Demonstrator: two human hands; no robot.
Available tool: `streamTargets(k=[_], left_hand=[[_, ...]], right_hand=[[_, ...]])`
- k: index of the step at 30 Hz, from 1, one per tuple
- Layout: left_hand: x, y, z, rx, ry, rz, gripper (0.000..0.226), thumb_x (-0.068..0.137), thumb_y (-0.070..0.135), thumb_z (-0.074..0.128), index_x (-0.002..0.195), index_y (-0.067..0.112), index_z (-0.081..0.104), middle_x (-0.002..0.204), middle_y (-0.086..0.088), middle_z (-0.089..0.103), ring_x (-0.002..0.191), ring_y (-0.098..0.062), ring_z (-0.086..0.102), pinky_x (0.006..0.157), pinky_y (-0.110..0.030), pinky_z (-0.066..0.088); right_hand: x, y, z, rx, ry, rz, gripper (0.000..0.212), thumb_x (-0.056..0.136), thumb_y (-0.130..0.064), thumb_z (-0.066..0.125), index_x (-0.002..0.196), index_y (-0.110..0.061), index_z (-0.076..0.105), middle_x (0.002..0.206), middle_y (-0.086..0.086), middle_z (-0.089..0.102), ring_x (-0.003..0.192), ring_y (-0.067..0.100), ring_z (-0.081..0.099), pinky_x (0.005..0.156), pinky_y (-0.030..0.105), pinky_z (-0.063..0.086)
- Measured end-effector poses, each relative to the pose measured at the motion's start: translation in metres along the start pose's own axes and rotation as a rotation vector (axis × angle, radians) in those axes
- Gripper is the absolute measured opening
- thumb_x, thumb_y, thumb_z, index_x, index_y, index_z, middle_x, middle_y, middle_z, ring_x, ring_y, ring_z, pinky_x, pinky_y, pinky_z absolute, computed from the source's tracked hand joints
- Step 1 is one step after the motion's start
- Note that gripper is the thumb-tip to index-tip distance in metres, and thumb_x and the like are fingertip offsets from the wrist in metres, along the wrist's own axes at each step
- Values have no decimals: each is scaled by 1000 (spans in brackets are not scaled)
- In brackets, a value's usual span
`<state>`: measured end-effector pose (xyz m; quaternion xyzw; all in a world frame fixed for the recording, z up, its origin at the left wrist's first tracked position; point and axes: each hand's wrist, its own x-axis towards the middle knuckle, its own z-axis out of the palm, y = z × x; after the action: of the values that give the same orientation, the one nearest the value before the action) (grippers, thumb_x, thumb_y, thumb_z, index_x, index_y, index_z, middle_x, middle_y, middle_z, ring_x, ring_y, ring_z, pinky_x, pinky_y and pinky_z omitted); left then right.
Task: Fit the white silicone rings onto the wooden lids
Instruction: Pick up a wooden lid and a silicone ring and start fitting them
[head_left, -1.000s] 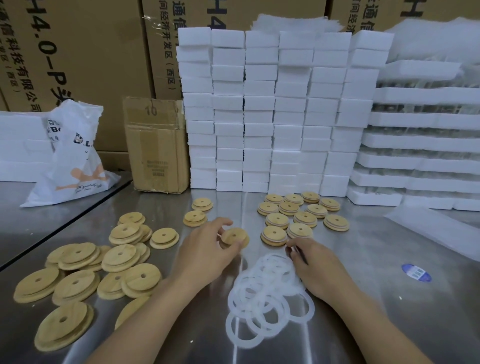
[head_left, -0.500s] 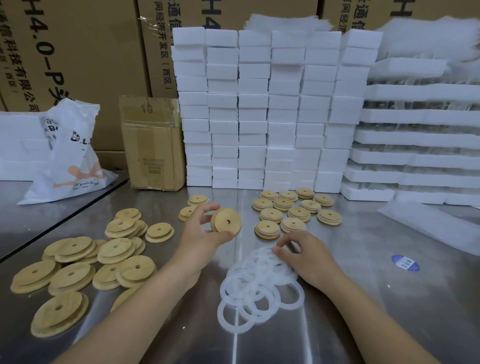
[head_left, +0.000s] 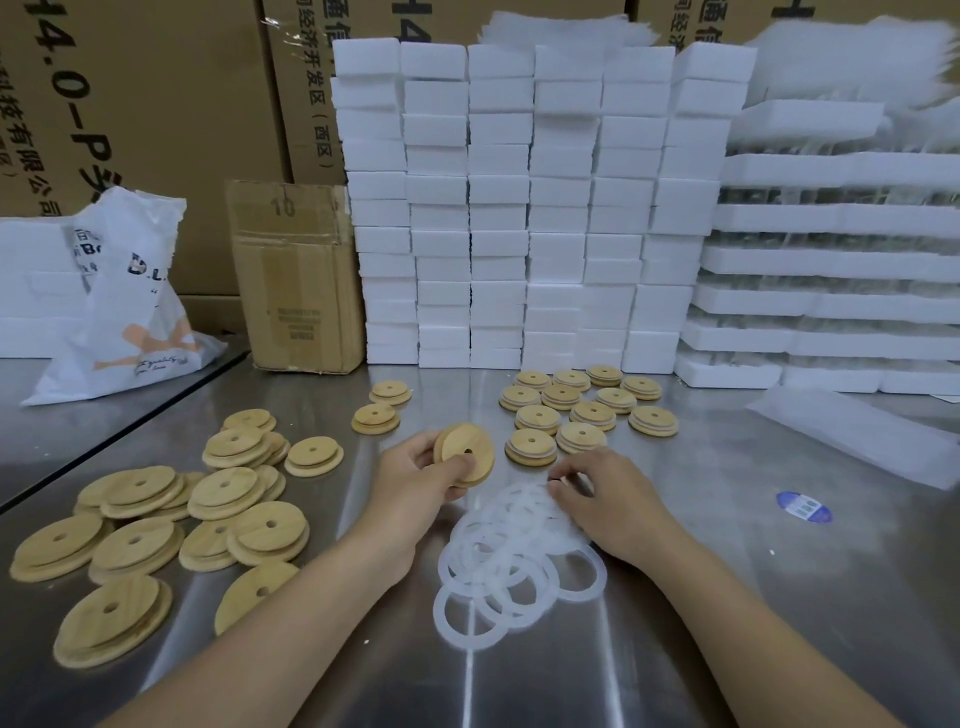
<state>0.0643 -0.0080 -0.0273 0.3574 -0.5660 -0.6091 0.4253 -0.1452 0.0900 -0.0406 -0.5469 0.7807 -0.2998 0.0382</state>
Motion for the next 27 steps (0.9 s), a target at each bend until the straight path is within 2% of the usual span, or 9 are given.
streamTargets(k=[2,6,12,17,18,20,22,24,27], left_hand=[[0,-1,0,2,9,-6,20,95,5,77,109,19,78,102,3,83,106,-20,77,96,-40,62],[0,-1,0,12,7,-3,20,95,6,78,108,20,78,100,4,83,106,-21,77,96,-41,62],[0,0,0,-5,-5,-3,19,97,7,76,113,17,77,106,0,83,106,-20,77,88,-32,63],[5,-2,-1,-55,-9,-28,15,102,14,72,116,16,76,107,-7,83,98,-20,80,86,-31,66],[6,-3,0,-54,-17,-35,16,103,16,71,118,16,75,108,-9,82,95,-21,81,88,-34,66],[7,-3,0,-61,-39,-41,20,105,19,69,123,16,74,108,-13,82,93,-25,81,86,-37,67],[7,-4,1,-99,-60,-45,26,105,17,69,129,26,73,104,-14,80,90,-29,79,81,-38,68],[7,-4,0,-132,-93,-43,34,106,15,67,134,34,71,105,-19,78,92,-35,79,79,-39,68],[7,-3,-2,-147,-131,-39,31,109,13,61,130,31,74,115,-17,80,101,-33,80,82,-41,68]], right_hand=[[1,-3,0,48,-14,28,9,98,-34,68,94,-36,76,99,-15,70,98,9,62,90,40,55],[4,-4,5,44,-20,52,21,99,-28,64,79,-35,68,95,-12,69,93,11,63,89,44,54],[1,-10,13,-32,29,-8,22,106,-23,50,86,-28,57,85,-9,64,85,20,60,82,42,50],[-4,-14,11,102,129,-64,16,112,-26,40,100,-28,50,86,-6,65,84,23,63,80,48,53],[-4,-15,9,142,173,-74,14,112,-28,42,102,-31,51,85,-6,65,82,19,63,76,44,54],[-5,-23,6,263,249,-97,14,110,-26,49,105,-38,55,86,-11,65,82,7,62,70,26,50],[-7,-31,3,355,278,-119,21,107,-20,54,110,-39,59,95,-18,67,93,-3,62,73,10,44],[-12,-39,3,328,285,-179,22,106,-20,57,116,-38,62,100,-22,67,101,-7,61,77,5,42],[-21,-51,5,204,269,-289,20,106,-28,61,121,-40,65,105,-21,69,103,-2,60,86,12,45]])
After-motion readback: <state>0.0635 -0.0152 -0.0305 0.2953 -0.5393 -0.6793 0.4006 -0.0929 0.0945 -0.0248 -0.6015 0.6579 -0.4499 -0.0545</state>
